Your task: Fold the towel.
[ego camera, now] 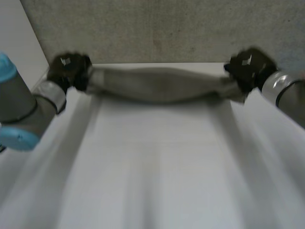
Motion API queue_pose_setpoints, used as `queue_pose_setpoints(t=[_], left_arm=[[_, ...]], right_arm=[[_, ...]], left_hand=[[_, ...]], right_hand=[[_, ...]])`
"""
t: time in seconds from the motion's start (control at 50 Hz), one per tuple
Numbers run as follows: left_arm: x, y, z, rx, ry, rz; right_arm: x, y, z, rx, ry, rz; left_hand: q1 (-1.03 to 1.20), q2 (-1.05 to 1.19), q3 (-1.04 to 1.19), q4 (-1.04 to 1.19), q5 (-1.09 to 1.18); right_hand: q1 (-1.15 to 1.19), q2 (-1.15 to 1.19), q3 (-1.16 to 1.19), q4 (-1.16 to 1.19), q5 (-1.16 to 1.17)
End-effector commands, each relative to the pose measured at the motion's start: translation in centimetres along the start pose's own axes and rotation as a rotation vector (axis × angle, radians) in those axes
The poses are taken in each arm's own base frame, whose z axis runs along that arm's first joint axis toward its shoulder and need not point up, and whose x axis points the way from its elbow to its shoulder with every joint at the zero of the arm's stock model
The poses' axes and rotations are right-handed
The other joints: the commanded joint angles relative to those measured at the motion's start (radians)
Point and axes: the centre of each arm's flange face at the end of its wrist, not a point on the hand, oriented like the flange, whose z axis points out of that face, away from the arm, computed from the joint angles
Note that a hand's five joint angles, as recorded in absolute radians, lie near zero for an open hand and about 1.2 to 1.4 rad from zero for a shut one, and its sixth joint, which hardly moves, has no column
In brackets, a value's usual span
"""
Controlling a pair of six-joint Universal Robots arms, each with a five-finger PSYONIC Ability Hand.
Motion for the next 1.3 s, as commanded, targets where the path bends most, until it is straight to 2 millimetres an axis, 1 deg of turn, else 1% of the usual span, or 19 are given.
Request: queue_pose_setpoints(t=[0.02, 0.06, 0.1, 0.12, 0.2, 0.22, 0.26, 0.36, 0.44, 0.54, 0.58, 0.7, 0.74, 0.86, 0.9, 1.08, 1.2, 1.28, 1.3], left_arm=[[0.9, 5.2, -3.1, -0.181, 0.026, 0.075], [0.8, 5.7, -3.7, -0.203, 0.024, 0.102], [0.2, 4.4, -4.8, -0.188, 0.008, 0.14], [0.2, 4.4, -4.8, -0.188, 0.008, 0.14], [-0.7, 1.7, -7.0, -0.139, -0.032, 0.155], [-0.7, 1.7, -7.0, -0.139, -0.032, 0.155], [-0.9, -0.6, -8.7, -0.08, -0.049, 0.167], [-1.5, -2.3, -10.7, -0.025, -0.061, 0.176], [-1.2, -1.9, -11.1, -0.035, -0.037, 0.168], [-1.0, -0.4, -10.7, -0.078, -0.016, 0.149], [-0.3, 2.4, -9.6, -0.163, 0.02, 0.127], [1.0, 4.9, -7.8, -0.221, 0.074, 0.11], [1.1, 6.2, -6.4, -0.243, 0.076, 0.108], [0.7, 6.8, -4.2, -0.239, 0.015, 0.125], [0.5, 6.7, -2.7, -0.22, -0.02, 0.137], [0.0, 7.4, 0.7, -0.187, -0.071, 0.148], [-0.1, 7.7, 2.1, -0.157, -0.095, 0.131], [0.3, 8.5, 2.8, -0.156, -0.098, 0.129], [0.6, 8.8, 2.8, -0.16, -0.091, 0.129]], right_arm=[[-3.4, 3.9, -1.8, -0.163, -0.126, 0.005], [-3.0, 4.0, -2.3, -0.174, -0.112, 0.008], [-1.2, 2.9, -4.2, -0.162, -0.048, 0.003], [-1.2, 2.9, -4.2, -0.162, -0.047, 0.003], [1.3, 1.7, -7.1, -0.144, 0.045, -0.004], [1.3, 1.7, -7.1, -0.144, 0.045, -0.004], [2.7, 0.0, -9.1, -0.108, 0.119, -0.035], [3.4, -1.8, -11.5, -0.083, 0.139, -0.053], [3.3, -1.9, -11.8, -0.087, 0.102, -0.042], [2.5, 0.4, -9.9, -0.129, 0.01, -0.03], [1.6, 2.4, -8.2, -0.182, -0.052, -0.035], [0.9, 4.7, -5.7, -0.235, -0.103, -0.024], [0.5, 6.5, -3.8, -0.287, -0.117, -0.009], [-0.3, 8.0, -1.2, -0.31, -0.113, -0.023], [-0.7, 8.4, 0.4, -0.28, -0.083, -0.038], [0.3, 9.8, 4.5, -0.163, 0.099, -0.034], [0.2, 9.7, 6.0, -0.11, 0.152, -0.022], [-0.7, 10.7, 6.9, -0.124, 0.145, -0.014], [-1.5, 11.0, 7.1, -0.129, 0.13, -0.013]], left_hand=[[-0.033, -0.112, -0.154, -0.131, -0.282], [-0.033, -0.112, -0.154, -0.131, -0.282], [-0.033, -0.112, -0.154, -0.131, -0.282], [-0.033, -0.112, -0.154, -0.131, -0.282], [-0.033, -0.112, -0.154, -0.131, -0.282], [-0.033, -0.112, -0.154, -0.131, -0.282], [-0.033, -0.112, -0.154, -0.131, -0.282], [-0.033, -0.112, -0.154, -0.131, -0.282], [-0.033, -0.112, -0.154, -0.131, -0.282], [-0.033, -0.112, -0.154, -0.131, -0.282], [-0.033, -0.112, -0.154, -0.131, -0.282], [-0.033, -0.112, -0.154, -0.131, -0.282], [-0.033, -0.112, -0.154, -0.131, -0.282], [-0.033, -0.112, -0.154, -0.131, -0.282], [-0.033, -0.112, -0.154, -0.131, -0.282], [-0.033, -0.112, -0.154, -0.131, -0.282], [-0.033, -0.112, -0.154, -0.131, -0.282], [-0.033, -0.112, -0.154, -0.131, -0.282], [-0.033, -0.112, -0.154, -0.131, -0.282]], right_hand=[[0.071, 0.05, 0.053, 0.057, 0.043], [0.071, 0.05, 0.053, 0.057, 0.043], [0.071, 0.05, 0.053, 0.057, 0.043], [0.071, 0.05, 0.053, 0.057, 0.043], [0.071, 0.05, 0.053, 0.057, 0.043], [0.071, 0.05, 0.053, 0.057, 0.043], [0.071, 0.05, 0.053, 0.057, 0.043], [0.071, 0.05, 0.053, 0.057, 0.043], [0.071, 0.05, 0.053, 0.057, 0.043], [0.071, 0.05, 0.053, 0.057, 0.043], [0.071, 0.05, 0.053, 0.057, 0.043], [0.071, 0.05, 0.053, 0.057, 0.043], [0.071, 0.05, 0.053, 0.057, 0.043], [0.071, 0.05, 0.053, 0.057, 0.043], [0.071, 0.05, 0.053, 0.057, 0.043], [0.071, 0.05, 0.053, 0.057, 0.043], [0.071, 0.05, 0.053, 0.057, 0.043], [0.071, 0.05, 0.053, 0.057, 0.043], [-0.053, -0.074, -0.071, -0.067, -0.08]])
